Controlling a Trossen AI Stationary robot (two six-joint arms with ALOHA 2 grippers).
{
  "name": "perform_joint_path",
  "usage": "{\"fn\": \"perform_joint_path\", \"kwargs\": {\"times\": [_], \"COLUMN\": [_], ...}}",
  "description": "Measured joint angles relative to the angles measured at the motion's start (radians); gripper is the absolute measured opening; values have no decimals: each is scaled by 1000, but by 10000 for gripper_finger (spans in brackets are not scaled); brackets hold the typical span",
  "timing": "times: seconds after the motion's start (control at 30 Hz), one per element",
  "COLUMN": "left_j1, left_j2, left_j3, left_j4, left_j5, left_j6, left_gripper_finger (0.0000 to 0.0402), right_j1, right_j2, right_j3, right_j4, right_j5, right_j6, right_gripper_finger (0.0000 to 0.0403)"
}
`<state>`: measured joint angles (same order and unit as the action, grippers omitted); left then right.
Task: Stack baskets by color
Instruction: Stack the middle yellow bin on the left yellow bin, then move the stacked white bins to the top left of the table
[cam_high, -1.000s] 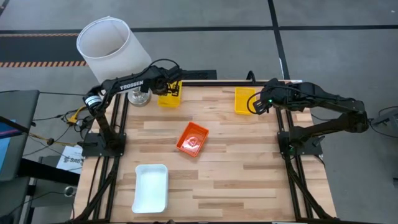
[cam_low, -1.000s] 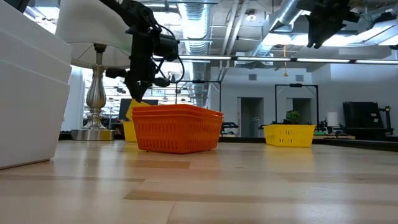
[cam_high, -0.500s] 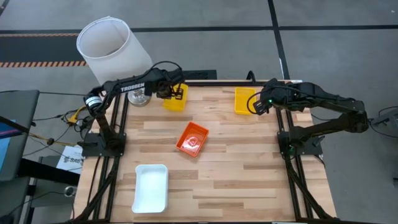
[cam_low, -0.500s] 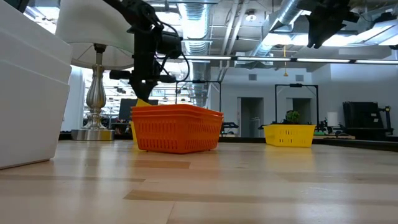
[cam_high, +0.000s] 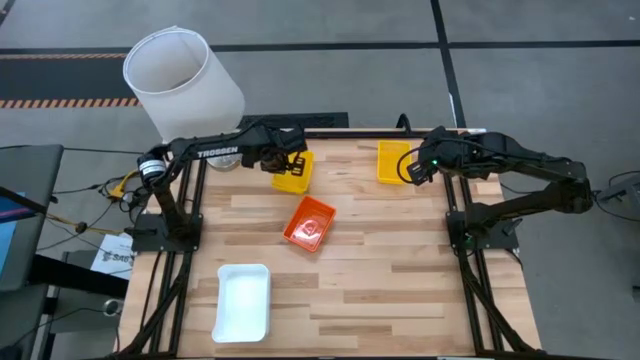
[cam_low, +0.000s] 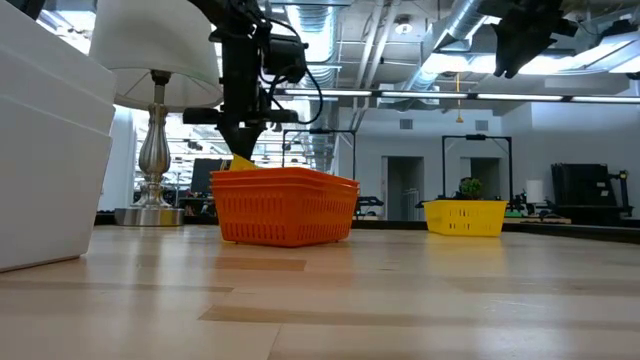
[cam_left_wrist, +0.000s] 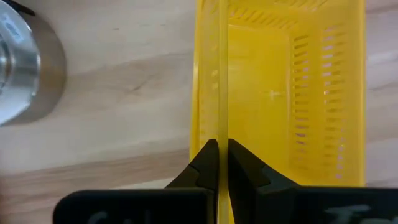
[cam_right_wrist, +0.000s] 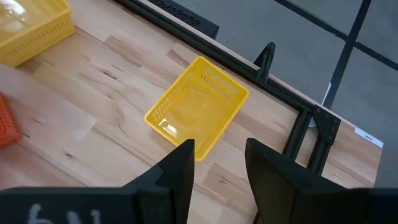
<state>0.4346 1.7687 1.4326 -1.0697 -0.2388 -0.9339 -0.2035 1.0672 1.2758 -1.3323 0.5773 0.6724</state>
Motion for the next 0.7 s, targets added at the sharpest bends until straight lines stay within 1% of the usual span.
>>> {"fn": "perform_joint_path", "kwargs": {"times": [0.13,0.23,0.33,0.43,0.7], "left_j1": [-9,-9,-13,-13,-13], "left_j2": [-1,-1,-1,-1,-5], "left_j3": [-15,-32,-48,-48,-48], "left_j4": [43,39,39,31,10], "left_j5": [26,40,36,24,0], "left_j6": [-8,-49,-81,-74,-58], "left_gripper_finger": [0,2,17,47,148], "right_j1": [0,0,0,0,0], "right_j2": [0,0,0,0,0], "right_j3": [0,0,0,0,0], "right_j4": [0,0,0,0,0], "right_j5": [-1,-3,-3,-3,-3], "right_j6": [0,-1,-4,-4,-4], "right_gripper_finger": [164,164,164,164,164]}}
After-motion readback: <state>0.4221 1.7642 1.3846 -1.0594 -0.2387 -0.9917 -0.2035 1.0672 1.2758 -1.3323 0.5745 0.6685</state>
